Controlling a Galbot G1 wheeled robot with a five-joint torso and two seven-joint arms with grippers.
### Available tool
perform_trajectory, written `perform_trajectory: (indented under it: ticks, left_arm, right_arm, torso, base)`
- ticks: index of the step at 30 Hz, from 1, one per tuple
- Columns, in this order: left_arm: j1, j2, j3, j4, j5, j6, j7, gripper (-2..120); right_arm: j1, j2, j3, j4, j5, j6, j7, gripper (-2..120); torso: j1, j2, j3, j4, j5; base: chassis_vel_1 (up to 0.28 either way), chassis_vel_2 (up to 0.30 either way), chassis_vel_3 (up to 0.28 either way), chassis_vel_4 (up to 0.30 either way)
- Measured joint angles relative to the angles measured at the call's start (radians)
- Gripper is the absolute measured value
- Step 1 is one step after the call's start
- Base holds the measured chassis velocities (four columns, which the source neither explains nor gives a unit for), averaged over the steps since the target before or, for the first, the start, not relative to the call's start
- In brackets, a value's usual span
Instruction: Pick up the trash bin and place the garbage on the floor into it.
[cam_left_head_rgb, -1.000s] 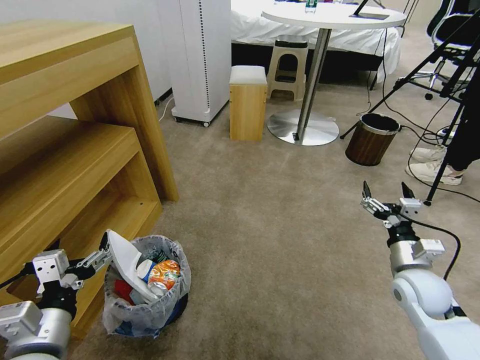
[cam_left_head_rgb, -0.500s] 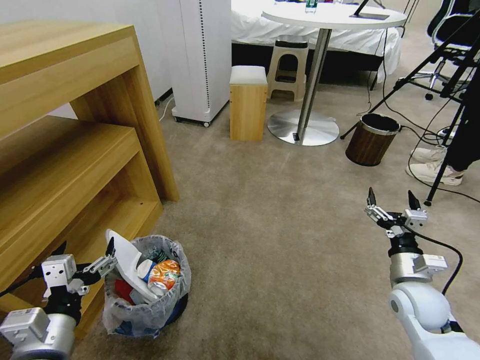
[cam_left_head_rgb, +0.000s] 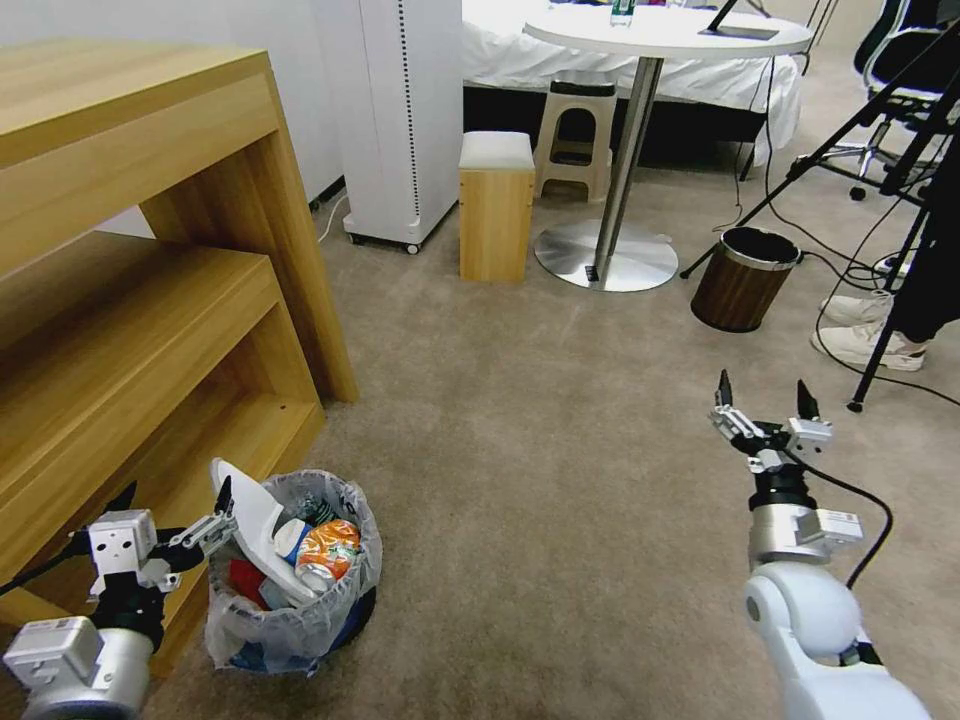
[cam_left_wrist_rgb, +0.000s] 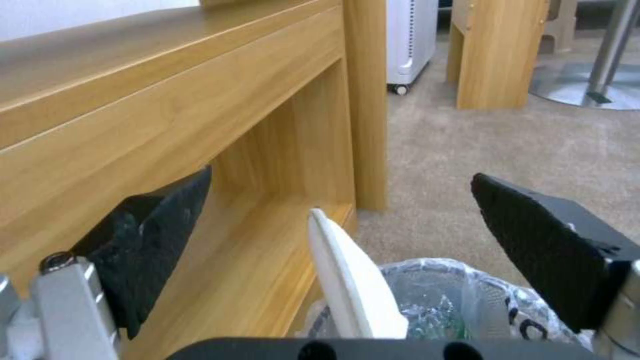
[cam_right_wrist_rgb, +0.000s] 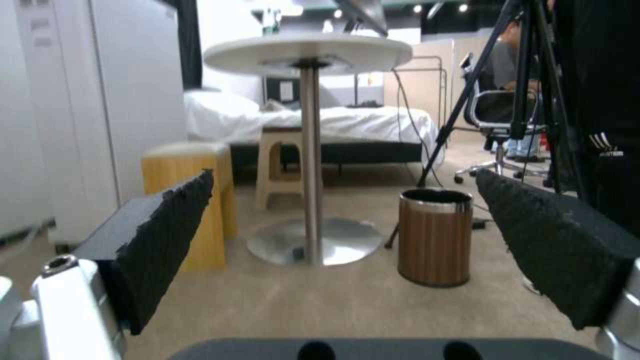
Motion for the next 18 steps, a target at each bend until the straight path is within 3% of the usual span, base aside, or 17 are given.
perform_trajectory:
  ticks: [7, 18]
  left_arm:
    - [0.017, 0.010, -0.011, -0.013, 0.004, -0.001, 0.000, 100]
    - [0.036, -0.018, -0.011, -0.033, 0.025, -0.002, 0.005, 100]
  right_arm:
    - [-0.023, -0.009, -0.004, 0.019, -0.016, -0.114, 0.025, 100]
    - [-0.009, -0.002, -0.025, -0.003, -0.009, -0.144, 0.027, 100]
  torso:
    - [0.000, 0.000, 0.000, -0.0001, -0.0001]
    - [0.000, 0.000, 0.000, -0.0002, 0.0000]
  base:
    - [0.000, 0.000, 0.000, 0.000]
    - [0.000, 0.000, 0.000, 0.000]
